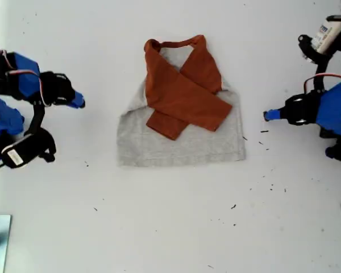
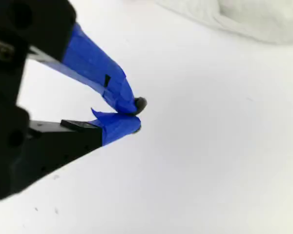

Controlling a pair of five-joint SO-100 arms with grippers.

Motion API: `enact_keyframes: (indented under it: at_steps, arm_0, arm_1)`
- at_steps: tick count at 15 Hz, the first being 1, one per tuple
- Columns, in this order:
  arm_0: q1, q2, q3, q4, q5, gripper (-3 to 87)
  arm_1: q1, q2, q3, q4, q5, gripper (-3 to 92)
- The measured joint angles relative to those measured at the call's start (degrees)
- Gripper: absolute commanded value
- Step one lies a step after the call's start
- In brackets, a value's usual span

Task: Fold t shirt

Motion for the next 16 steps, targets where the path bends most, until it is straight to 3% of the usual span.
enact_keyframes:
  at_steps: [1, 2, 3, 4, 6, 8, 9, 10, 12, 13, 16]
  arm_0:
    - [2.29, 0.88, 1.93, -0.62, -2.11, -0.3]
    - [2.46, 1.93, 1.58, -0.35, -2.55, 7.0]
    - [3.34, 2.20, -0.97, 1.41, -2.55, 26.7]
    - [4.48, 1.58, -6.50, 5.27, -2.29, 30.2]
    - [9.14, -5.01, -22.76, 13.45, -1.58, 31.3]
    - [14.68, -13.18, -36.56, 17.49, -1.85, 31.1]
    - [17.58, -16.26, -38.32, 16.79, -2.81, 31.1]
    - [20.30, -19.42, -38.76, 15.12, -3.78, 31.3]
    - [24.17, -26.81, -39.73, 11.51, -5.10, 31.7]
    - [25.66, -29.97, -40.96, 10.28, -5.19, 31.6]
    - [26.81, -33.22, -43.15, 9.67, -5.19, 31.6]
  arm_1:
    - [-0.09, 0.00, 0.00, 0.00, 1.05, 3.4]
    - [-0.53, 0.00, -0.09, 0.00, 2.90, 11.0]
    - [-2.02, -0.79, -0.35, 0.09, 4.75, 28.3]
    - [-1.76, -4.57, -5.19, 1.05, 5.63, 28.6]
    - [-2.20, -23.99, -26.19, 6.86, 5.10, 28.5]
    - [-4.57, -44.82, -46.93, 11.69, 4.75, 11.0]
    - [-6.24, -51.59, -51.68, 11.51, 4.92, 8.8]
    - [-7.47, -55.72, -52.73, 10.02, 5.19, 9.3]
    - [-8.53, -59.41, -52.73, 4.75, 5.27, 29.4]
    - [-8.44, -59.50, -52.65, 3.43, 4.22, 33.1]
    - [-6.77, -53.88, -47.11, 0.00, 3.60, 32.5]
